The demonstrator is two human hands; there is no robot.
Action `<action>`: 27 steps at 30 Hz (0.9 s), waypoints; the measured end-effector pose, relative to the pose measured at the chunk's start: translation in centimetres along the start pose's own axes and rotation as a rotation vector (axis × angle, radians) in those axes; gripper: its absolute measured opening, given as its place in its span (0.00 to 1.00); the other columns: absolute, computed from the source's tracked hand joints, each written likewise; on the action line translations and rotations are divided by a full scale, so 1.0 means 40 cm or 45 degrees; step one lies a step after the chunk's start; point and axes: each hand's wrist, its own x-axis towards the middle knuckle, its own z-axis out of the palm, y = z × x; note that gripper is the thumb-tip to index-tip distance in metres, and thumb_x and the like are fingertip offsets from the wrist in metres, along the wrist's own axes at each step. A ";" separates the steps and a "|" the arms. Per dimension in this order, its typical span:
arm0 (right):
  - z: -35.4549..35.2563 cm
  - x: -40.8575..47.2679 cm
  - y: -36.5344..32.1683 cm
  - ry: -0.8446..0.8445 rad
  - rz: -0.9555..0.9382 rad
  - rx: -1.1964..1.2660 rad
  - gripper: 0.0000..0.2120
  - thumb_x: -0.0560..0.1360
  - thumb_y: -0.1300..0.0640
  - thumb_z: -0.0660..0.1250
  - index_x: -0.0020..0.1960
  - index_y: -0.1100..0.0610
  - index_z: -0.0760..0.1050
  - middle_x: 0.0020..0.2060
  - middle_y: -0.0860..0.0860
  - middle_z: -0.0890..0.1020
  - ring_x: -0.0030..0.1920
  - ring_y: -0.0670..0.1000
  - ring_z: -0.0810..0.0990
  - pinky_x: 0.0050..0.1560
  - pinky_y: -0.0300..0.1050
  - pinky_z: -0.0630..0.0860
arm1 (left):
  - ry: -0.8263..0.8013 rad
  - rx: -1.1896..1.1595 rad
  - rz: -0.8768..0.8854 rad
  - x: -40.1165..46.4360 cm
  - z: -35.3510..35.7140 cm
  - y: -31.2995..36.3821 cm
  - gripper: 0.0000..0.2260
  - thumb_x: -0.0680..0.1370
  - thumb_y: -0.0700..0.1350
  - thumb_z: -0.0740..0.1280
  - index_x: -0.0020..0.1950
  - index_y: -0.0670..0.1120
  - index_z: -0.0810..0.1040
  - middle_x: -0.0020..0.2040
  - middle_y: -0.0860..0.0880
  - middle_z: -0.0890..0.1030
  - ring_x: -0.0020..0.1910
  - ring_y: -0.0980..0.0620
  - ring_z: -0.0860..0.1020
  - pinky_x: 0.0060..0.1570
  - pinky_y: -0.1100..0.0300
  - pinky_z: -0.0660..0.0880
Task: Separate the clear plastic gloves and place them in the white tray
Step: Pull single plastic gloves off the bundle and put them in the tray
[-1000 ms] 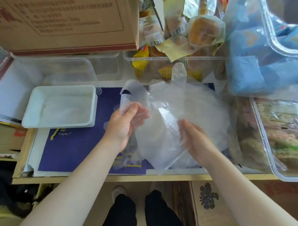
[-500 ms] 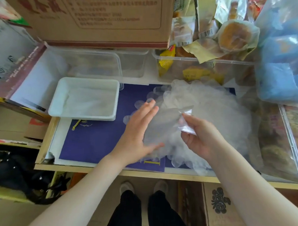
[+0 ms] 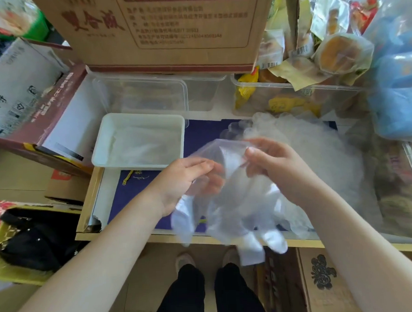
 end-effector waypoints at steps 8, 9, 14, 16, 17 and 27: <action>0.080 0.040 0.114 0.279 0.157 -0.024 0.18 0.81 0.56 0.55 0.35 0.57 0.73 0.19 0.47 0.67 0.20 0.43 0.61 0.21 0.33 0.58 | 0.004 0.493 -0.195 -0.041 -0.139 -0.111 0.07 0.75 0.39 0.68 0.51 0.46 0.79 0.43 0.49 0.84 0.45 0.55 0.82 0.51 0.62 0.76; 0.092 0.038 0.125 0.243 0.163 -0.038 0.19 0.82 0.54 0.54 0.35 0.58 0.74 0.20 0.47 0.67 0.20 0.43 0.61 0.21 0.33 0.58 | 0.037 0.485 -0.199 -0.043 -0.147 -0.113 0.07 0.76 0.41 0.67 0.53 0.48 0.78 0.45 0.50 0.84 0.47 0.56 0.81 0.53 0.61 0.75; 0.150 0.020 0.149 0.105 0.194 0.022 0.21 0.82 0.52 0.51 0.38 0.58 0.77 0.21 0.47 0.67 0.21 0.41 0.63 0.24 0.33 0.63 | 0.187 0.379 -0.131 -0.008 -0.129 -0.108 0.14 0.77 0.48 0.66 0.62 0.50 0.71 0.49 0.53 0.82 0.48 0.57 0.80 0.49 0.64 0.75; 0.154 0.011 0.147 0.104 0.225 0.061 0.22 0.82 0.51 0.52 0.38 0.56 0.78 0.19 0.45 0.68 0.20 0.41 0.64 0.23 0.33 0.64 | 0.206 0.416 -0.104 0.009 -0.110 -0.112 0.12 0.76 0.47 0.68 0.59 0.48 0.75 0.47 0.52 0.81 0.44 0.57 0.78 0.43 0.68 0.74; 0.152 0.006 0.142 0.124 0.264 0.106 0.21 0.82 0.50 0.52 0.39 0.56 0.77 0.18 0.45 0.68 0.20 0.41 0.65 0.22 0.33 0.64 | 0.197 0.442 -0.081 0.014 -0.102 -0.116 0.10 0.75 0.46 0.69 0.56 0.48 0.77 0.47 0.50 0.81 0.43 0.57 0.77 0.42 0.69 0.73; 0.105 -0.030 0.187 0.264 0.540 0.188 0.16 0.81 0.53 0.55 0.41 0.54 0.78 0.24 0.49 0.72 0.21 0.46 0.69 0.22 0.36 0.65 | 0.430 0.380 0.179 0.039 -0.039 -0.154 0.05 0.77 0.40 0.65 0.43 0.48 0.77 0.43 0.51 0.82 0.42 0.58 0.79 0.47 0.66 0.73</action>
